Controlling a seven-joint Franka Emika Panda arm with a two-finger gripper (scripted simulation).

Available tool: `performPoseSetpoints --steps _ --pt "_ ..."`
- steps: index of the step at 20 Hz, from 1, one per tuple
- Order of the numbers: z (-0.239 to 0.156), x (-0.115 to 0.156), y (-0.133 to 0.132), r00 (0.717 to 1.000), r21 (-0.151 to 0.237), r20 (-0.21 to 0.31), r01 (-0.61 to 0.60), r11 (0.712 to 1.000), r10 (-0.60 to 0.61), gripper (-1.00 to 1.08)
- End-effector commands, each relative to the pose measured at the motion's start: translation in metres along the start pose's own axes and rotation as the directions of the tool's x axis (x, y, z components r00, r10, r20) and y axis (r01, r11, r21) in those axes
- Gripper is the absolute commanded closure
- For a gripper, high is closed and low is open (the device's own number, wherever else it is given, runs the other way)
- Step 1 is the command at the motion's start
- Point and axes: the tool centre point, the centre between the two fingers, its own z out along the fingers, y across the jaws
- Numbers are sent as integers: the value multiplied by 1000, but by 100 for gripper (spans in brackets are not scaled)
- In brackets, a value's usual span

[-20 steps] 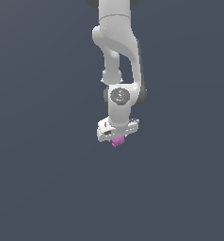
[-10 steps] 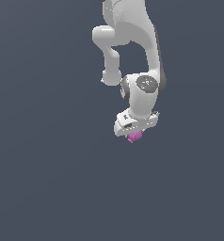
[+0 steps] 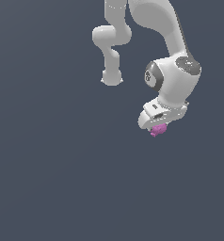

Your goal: Pick up the object and move it to a goal position.

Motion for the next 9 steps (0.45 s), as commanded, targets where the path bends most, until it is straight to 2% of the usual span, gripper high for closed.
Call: performPoseSetpoints --steps 1,9 --pt "-9 6 -14 1000 0 1 -2 1000 2 108" --pt "-19 13 -29 1000 1 1 -2 1000 2 108"
